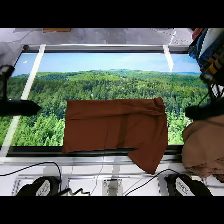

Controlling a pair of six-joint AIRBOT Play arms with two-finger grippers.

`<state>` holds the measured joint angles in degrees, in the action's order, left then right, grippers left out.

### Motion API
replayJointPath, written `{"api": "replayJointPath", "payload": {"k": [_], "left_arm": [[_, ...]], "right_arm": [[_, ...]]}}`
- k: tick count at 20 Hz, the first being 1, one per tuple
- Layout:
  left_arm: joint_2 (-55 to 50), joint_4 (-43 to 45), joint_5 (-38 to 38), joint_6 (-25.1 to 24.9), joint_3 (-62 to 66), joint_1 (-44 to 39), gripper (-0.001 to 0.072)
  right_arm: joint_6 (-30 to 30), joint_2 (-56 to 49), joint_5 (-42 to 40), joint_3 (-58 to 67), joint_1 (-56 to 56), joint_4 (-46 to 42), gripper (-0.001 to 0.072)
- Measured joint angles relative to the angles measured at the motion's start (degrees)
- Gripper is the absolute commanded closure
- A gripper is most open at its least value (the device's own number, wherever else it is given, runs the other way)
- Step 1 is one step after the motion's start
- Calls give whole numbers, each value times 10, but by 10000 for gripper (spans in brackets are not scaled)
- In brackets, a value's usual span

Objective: Fold the clothes and pants, and hang the long-sleeved shirts on hangers.

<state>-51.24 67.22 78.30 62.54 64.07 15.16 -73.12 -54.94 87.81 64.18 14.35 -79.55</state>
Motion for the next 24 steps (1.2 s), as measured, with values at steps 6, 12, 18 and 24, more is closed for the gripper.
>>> {"api": "replayJointPath", "payload": {"k": [6,12,18,24], "left_arm": [[24,6,-27,0,-95,0,697],[26,6,-55,0,-118,0,697],[26,7,-66,1,-121,0,697],[26,9,-69,1,-122,0,697]], "right_arm": [[28,122,-49,-278,5,6,697],[33,149,-108,-363,22,-28,700],[40,79,-139,-306,87,-77,701],[161,-40,-37,-313,151,95,356]]}}
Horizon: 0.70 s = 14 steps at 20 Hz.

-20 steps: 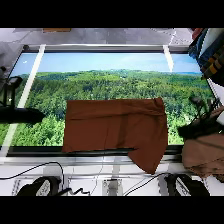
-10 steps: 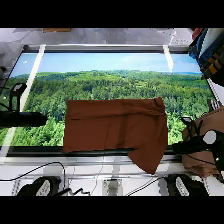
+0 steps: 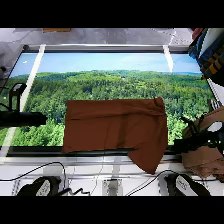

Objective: Fold the clothes and pants, and hang the long-sleeved shirts on hangers.

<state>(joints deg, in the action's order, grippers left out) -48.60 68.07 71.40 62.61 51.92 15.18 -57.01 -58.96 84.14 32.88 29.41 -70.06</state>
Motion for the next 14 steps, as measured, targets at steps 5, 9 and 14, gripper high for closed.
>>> {"api": "replayJointPath", "payload": {"k": [5,9,14], "left_arm": [[0,0,-3,0,0,0,697],[0,1,-7,0,0,0,697],[0,1,-14,0,0,0,697]], "right_arm": [[-14,-34,-19,-32,11,27,324],[-16,-41,-55,-65,13,35,357],[3,-61,-86,-84,13,64,394]]}}
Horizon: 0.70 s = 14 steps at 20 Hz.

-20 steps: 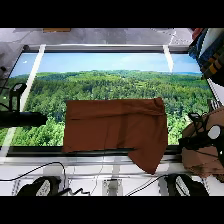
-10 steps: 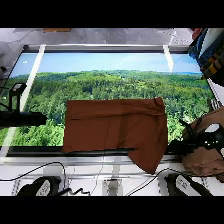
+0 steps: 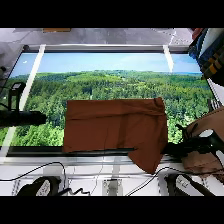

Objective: Fold the clothes and pants, and hang the long-sleeved shirts on hangers.

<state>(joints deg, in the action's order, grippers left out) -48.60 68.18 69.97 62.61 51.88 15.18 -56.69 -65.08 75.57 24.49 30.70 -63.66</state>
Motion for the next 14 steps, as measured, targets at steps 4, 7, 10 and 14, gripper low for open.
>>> {"api": "replayJointPath", "payload": {"k": [4,7,10,14], "left_arm": [[-8,5,-3,0,0,0,696],[-23,33,-3,2,-3,0,552],[-39,70,-3,7,-12,2,415],[-59,110,10,17,-44,27,415]], "right_arm": [[5,-28,-7,-3,0,12,514],[8,-39,-16,-5,0,10,695],[9,-43,-16,-5,0,9,696],[10,-41,-14,-5,0,8,696]]}}
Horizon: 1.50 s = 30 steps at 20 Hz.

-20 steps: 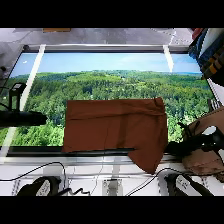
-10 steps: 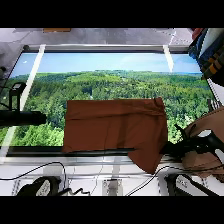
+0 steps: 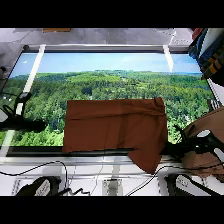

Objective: Fold the clothes and pants, and hang the long-sleeved shirts on hangers.

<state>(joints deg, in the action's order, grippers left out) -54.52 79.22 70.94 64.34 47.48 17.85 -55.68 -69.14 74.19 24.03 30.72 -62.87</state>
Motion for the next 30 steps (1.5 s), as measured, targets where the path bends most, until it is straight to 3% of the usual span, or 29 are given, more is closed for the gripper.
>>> {"api": "replayJointPath", "payload": {"k": [4,5,6,7,9,11,26,28,30], "left_arm": [[-16,-24,11,-19,-59,52,414],[-22,-43,13,-29,-75,62,372],[-29,-62,17,-38,-90,71,213],[-36,-76,20,-45,-104,77,184],[-52,-100,22,-56,-126,85,199],[-68,-125,21,-63,-139,89,314],[-142,-198,21,-90,-192,92,320],[-143,-198,13,-92,-199,92,415],[-143,-198,6,-92,-203,90,438]], "right_arm": [[9,9,2,0,0,-5,696],[9,10,2,0,0,-5,695],[10,10,2,0,0,-4,695],[11,11,2,0,0,-4,695],[12,12,2,0,0,-4,695],[13,12,1,0,0,-3,695],[13,13,-4,0,0,0,695],[13,13,-4,0,0,1,695],[13,13,-4,0,0,1,695]]}}
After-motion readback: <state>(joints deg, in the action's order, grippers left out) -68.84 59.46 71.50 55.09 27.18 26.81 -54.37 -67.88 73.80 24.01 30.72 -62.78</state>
